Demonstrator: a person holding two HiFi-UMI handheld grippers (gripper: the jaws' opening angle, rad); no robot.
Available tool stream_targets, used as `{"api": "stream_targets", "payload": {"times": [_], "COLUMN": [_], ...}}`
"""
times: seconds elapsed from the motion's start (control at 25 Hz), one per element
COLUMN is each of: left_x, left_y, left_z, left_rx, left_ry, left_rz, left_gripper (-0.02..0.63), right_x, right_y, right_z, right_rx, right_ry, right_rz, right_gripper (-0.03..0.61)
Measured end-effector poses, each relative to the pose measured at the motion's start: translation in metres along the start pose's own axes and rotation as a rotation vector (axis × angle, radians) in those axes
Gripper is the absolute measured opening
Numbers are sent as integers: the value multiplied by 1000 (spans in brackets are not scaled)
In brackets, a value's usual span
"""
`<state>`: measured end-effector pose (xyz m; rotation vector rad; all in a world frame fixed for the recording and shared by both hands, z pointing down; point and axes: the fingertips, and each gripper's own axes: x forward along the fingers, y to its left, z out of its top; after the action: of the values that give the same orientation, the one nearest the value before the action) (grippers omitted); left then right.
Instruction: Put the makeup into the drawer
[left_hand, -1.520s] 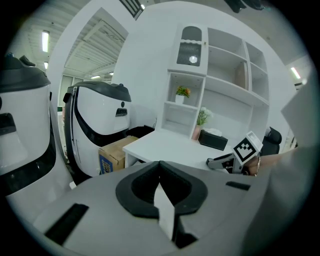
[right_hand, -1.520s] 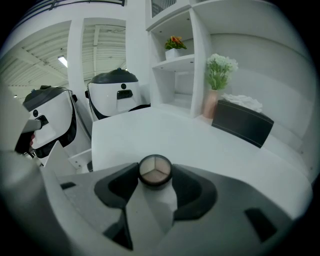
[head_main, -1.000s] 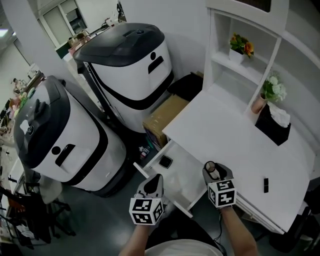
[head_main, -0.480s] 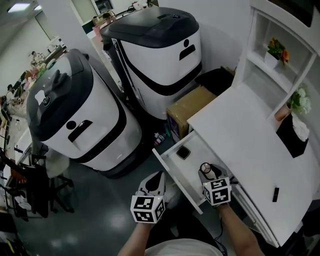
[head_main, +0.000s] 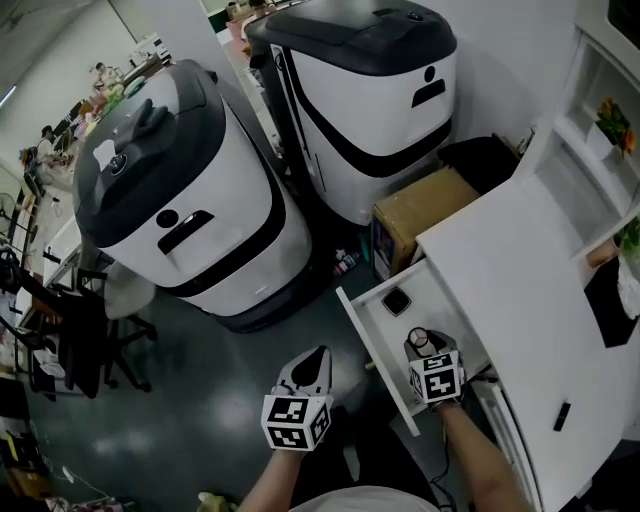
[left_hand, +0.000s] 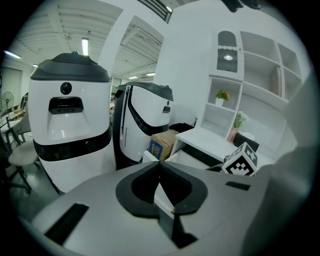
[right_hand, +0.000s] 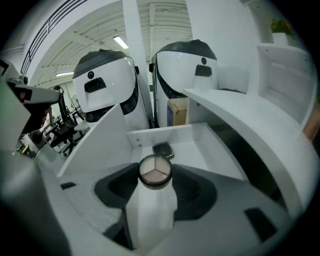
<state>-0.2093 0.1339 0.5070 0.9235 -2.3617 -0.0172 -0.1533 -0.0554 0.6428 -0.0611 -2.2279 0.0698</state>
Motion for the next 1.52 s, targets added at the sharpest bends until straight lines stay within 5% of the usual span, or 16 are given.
{"api": "stream_targets", "payload": {"times": [0.96, 1.52], "left_x": [10, 12], "left_y": [36, 38], "left_z": [-27, -30], "left_rx": [-90, -86], "left_ry": [59, 76], "left_rz": [101, 87], "left_gripper": [2, 2], "right_x": [106, 114], "right_y": [17, 20], "right_z": [-42, -49], "right_rx": [-184, -238], "right_ry": [223, 234], "right_rz": [67, 50], "right_gripper": [215, 215]}}
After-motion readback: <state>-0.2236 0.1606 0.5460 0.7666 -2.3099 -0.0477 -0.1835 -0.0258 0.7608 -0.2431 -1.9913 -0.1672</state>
